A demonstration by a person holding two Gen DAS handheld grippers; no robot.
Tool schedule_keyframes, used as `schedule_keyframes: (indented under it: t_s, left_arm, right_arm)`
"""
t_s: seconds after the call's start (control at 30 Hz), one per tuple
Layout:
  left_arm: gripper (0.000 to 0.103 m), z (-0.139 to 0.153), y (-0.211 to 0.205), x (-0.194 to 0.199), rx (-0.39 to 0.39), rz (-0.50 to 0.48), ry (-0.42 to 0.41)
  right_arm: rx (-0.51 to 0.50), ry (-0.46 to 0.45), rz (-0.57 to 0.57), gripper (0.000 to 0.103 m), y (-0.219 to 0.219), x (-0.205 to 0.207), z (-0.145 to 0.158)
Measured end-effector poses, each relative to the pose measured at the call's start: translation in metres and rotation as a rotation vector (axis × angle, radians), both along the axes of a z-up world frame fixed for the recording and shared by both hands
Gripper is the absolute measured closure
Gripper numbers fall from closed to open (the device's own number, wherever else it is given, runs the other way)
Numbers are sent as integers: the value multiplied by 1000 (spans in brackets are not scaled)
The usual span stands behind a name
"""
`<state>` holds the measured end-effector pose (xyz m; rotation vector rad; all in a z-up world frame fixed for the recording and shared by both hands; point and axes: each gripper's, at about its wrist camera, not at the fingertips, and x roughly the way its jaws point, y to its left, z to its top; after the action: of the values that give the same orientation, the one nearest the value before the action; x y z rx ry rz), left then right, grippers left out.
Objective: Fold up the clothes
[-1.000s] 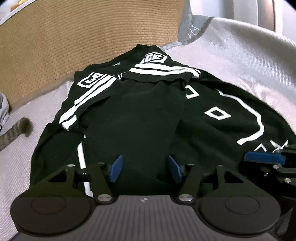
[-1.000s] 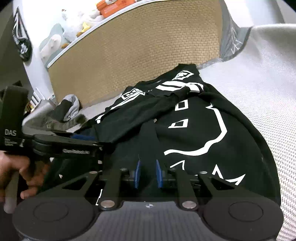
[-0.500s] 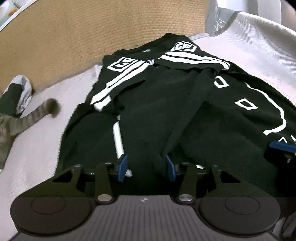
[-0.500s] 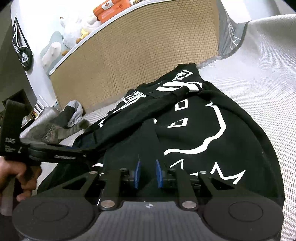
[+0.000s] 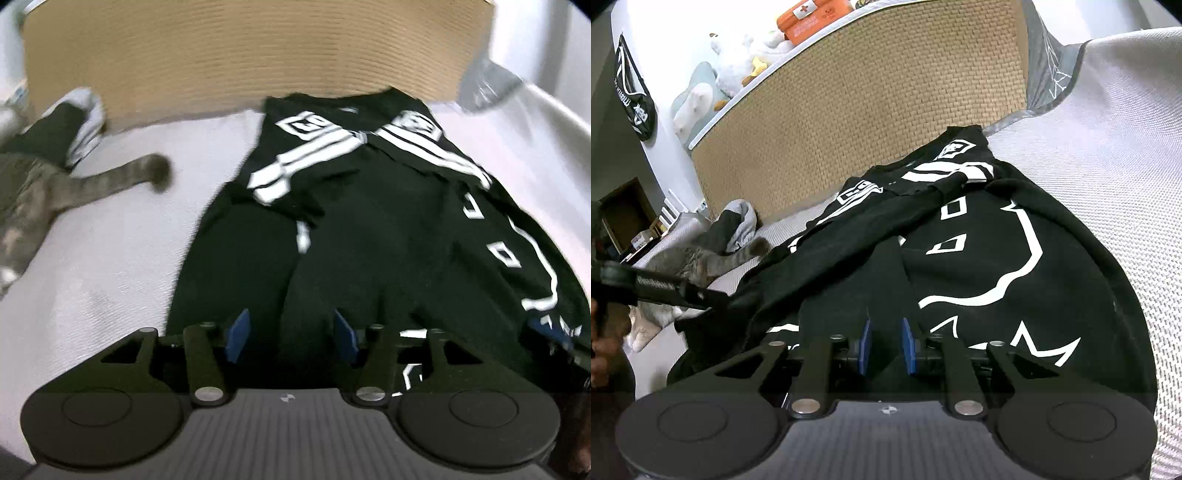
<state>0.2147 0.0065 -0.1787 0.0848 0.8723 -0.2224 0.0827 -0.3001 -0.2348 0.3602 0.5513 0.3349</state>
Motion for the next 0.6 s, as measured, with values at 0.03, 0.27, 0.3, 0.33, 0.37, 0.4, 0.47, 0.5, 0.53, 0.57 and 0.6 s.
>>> schedule_keyframes:
  t_s: [0.03,0.27,0.3,0.33,0.37,0.4,0.47,0.5,0.53,0.57,0.6]
  left_arm:
    - [48,1,4,3,7,17,2]
    - [43,0,-2,14,37,-45,4]
    - [42,0,-8,14,41,-79,-7]
    - [42,-1,-16,12,62,-114,-17]
    - [42,-5,-25,10,91,-145,-28]
    - [42,-9,-34,8,120,-176,-40]
    - [42,-17,-51,4,176,-234,-61]
    - [42,-23,-58,3,196,-250,-69]
    - [42,-28,-64,2,211,-261,-74]
    - [42,-34,-67,3,211,-256,-70]
    - [43,-39,-70,4,205,-245,-64]
  right_arm:
    - [1,0,0,81,0,0,0]
    - [0,2,3,80,-1,0,0]
    - [0,1,4,80,-1,0,0]
    - [-1,0,5,80,-1,0,0]
    - [0,0,5,80,-1,0,0]
    - [0,0,5,80,-1,0,0]
    - [0,0,6,80,-1,0,0]
    - [0,0,6,80,-2,0,0]
    - [-2,0,6,80,-2,0,0]
    - [-5,0,6,80,-1,0,0]
    - [-7,0,6,80,-1,-1,0]
